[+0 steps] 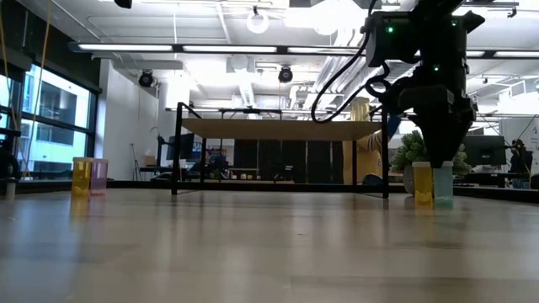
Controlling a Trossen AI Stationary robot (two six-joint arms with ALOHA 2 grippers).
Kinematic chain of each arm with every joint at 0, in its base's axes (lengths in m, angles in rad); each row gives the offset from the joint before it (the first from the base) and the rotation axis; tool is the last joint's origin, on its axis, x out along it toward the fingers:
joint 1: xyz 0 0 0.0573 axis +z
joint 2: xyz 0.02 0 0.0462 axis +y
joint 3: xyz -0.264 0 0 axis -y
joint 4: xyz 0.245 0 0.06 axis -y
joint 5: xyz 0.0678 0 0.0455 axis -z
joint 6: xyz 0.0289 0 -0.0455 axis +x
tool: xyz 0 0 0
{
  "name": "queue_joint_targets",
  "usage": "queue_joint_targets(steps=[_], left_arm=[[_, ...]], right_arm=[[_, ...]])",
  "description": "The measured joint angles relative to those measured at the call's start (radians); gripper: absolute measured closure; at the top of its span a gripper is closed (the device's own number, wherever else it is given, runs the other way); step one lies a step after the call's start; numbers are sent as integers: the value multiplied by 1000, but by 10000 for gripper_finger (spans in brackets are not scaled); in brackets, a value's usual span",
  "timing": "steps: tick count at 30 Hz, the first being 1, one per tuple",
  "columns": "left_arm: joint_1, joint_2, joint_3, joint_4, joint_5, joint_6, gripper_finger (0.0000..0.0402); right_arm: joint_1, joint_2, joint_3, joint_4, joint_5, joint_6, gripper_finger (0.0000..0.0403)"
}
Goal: Pick and place medicine bottles onto shelf by color
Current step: Put the top right blue pill bottle on the shelf
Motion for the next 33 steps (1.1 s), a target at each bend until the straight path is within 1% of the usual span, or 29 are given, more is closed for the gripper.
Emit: queue_joint_targets(steps=[7, 17, 23, 26, 28, 31, 33], left_arm=[[0, 0, 0, 0, 0, 0, 400], [0, 0, 0, -1, 0, 0, 400], [0, 0, 0, -1, 1, 0, 400], [0, 0, 0, -1, 1, 0, 400], [0, 0, 0, -2, 1, 0, 400], [0, 0, 0, -2, 1, 0, 400], [0, 0, 0, -2, 1, 0, 400]], right_arm=[[0, 0, 0, -2, -1, 8, 249], [0, 1, 0, -17, 3, 26, 294], [0, 0, 13, -46, -3, -1, 297], [9, -18, 59, -117, -14, -28, 297], [23, -43, 102, -186, -41, -54, 297], [46, -95, 197, -260, -72, -97, 297], [54, -123, 283, -278, -112, -124, 297]])
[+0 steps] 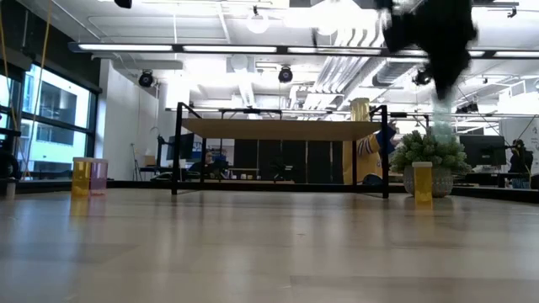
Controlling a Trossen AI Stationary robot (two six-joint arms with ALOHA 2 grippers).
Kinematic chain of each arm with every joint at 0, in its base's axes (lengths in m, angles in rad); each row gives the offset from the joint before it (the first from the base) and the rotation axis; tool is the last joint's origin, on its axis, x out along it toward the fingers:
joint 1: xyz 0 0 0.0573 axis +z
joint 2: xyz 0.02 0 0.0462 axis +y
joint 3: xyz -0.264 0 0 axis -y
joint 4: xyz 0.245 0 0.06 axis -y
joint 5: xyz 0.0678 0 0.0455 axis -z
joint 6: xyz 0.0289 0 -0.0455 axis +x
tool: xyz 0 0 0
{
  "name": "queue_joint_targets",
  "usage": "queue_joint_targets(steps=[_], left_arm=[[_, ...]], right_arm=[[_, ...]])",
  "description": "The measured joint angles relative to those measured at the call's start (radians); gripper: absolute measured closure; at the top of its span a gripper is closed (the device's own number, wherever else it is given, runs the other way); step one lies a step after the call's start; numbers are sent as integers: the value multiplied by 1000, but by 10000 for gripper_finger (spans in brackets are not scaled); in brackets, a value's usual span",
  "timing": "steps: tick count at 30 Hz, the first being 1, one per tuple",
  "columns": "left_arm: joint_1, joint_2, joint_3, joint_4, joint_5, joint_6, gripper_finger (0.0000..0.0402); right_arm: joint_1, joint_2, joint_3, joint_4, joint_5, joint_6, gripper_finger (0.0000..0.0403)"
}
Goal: Pick and place medicine bottles onto shelf by color
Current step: Put the top right blue pill bottle on the shelf
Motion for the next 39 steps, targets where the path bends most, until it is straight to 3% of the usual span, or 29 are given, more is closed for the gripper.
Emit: queue_joint_targets(steps=[3, 5, 11, 18, 24, 39], left_arm=[[0, 0, 0, 0, 0, 0, 400], [0, 0, 0, 0, 0, 0, 400], [0, 0, 0, 0, 0, 0, 400], [0, 0, 0, 1, 0, 0, 400], [0, 0, 0, 1, 0, 0, 400], [0, 0, 0, 1, 3, 0, 400]], right_arm=[[2, -5, 172, -2, -30, -34, 297], [1, 26, 296, -21, 10, -69, 297], [-65, 238, 642, -200, 266, -223, 297], [-205, 488, 900, -285, 311, -295, 297], [-308, 617, 993, -354, 291, -296, 297], [-547, 656, 994, -260, 282, -217, 297]])
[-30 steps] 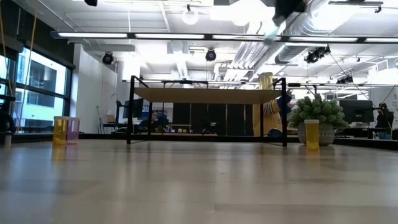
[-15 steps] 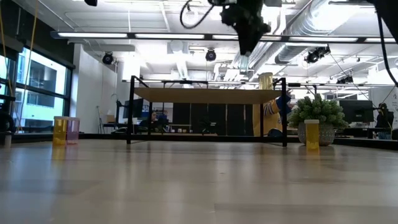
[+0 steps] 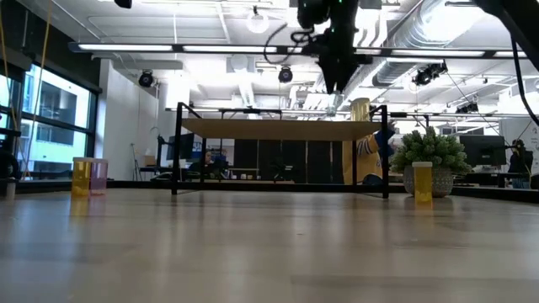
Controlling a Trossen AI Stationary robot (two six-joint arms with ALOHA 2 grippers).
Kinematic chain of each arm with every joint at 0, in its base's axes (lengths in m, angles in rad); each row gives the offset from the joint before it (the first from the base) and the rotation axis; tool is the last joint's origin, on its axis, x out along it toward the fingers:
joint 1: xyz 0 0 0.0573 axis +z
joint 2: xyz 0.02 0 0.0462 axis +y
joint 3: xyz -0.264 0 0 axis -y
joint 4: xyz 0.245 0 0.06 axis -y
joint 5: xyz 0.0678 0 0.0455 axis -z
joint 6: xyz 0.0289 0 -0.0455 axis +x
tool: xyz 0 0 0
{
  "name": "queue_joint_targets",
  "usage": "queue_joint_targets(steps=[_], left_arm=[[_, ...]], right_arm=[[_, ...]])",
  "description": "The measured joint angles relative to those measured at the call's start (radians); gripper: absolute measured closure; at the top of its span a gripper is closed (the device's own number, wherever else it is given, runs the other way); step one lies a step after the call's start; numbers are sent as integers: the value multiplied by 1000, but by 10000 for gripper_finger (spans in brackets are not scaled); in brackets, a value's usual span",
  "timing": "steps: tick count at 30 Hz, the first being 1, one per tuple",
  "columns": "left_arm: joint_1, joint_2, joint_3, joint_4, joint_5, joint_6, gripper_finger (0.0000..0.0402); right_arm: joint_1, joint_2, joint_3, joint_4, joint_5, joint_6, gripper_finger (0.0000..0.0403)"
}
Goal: Pick and place medicine bottles onto shelf by color
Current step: Put the top right blue pill bottle on the shelf
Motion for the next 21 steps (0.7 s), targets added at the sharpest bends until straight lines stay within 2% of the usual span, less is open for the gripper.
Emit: queue_joint_targets(steps=[5, 21], left_arm=[[0, 0, 0, 0, 0, 0, 400], [0, 0, 0, 2, -3, 0, 400]], right_arm=[[-52, 30, 0, 3, -48, -1, 297], [-84, 56, -2, 27, -40, 8, 297]])
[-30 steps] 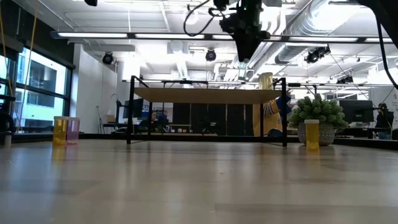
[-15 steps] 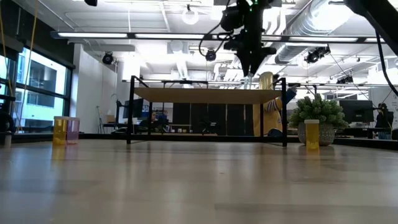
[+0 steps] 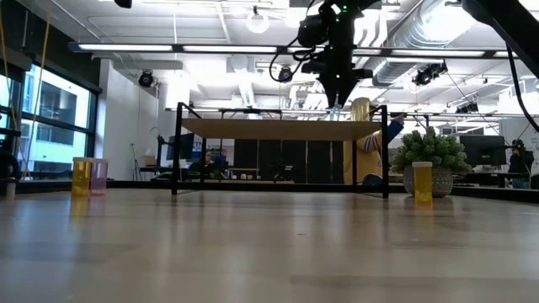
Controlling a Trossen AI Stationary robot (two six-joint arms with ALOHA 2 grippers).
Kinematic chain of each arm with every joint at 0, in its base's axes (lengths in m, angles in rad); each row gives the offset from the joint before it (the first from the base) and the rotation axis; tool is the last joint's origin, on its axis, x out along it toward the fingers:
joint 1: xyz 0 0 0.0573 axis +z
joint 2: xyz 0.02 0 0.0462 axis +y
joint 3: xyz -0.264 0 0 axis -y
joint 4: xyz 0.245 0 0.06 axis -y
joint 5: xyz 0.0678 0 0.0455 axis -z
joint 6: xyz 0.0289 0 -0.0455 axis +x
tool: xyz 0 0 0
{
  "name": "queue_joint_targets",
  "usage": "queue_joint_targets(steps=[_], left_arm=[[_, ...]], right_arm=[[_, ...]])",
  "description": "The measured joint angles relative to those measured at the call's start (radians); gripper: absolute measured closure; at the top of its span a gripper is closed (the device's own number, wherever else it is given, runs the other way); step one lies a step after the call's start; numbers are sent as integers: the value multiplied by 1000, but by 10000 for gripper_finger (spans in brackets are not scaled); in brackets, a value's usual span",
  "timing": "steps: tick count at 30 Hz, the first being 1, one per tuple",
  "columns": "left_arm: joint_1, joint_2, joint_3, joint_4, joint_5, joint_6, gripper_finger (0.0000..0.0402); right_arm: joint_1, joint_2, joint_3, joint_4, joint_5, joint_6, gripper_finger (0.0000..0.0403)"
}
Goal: Pick and place medicine bottles onto shelf by color
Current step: Put the top right blue pill bottle on the shelf, then put the right blue pill bottle on the shelf aligned with the other blue pill bottle
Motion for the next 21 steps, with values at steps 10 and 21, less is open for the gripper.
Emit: queue_joint_targets(steps=[10, 21], left_arm=[[0, 0, 0, 0, 0, 0, 400], [0, 0, 0, 1, 0, 0, 400]], right_arm=[[-13, 0, 0, 3, -10, 0, 294], [-13, 0, 0, 22, -35, -4, 239]])
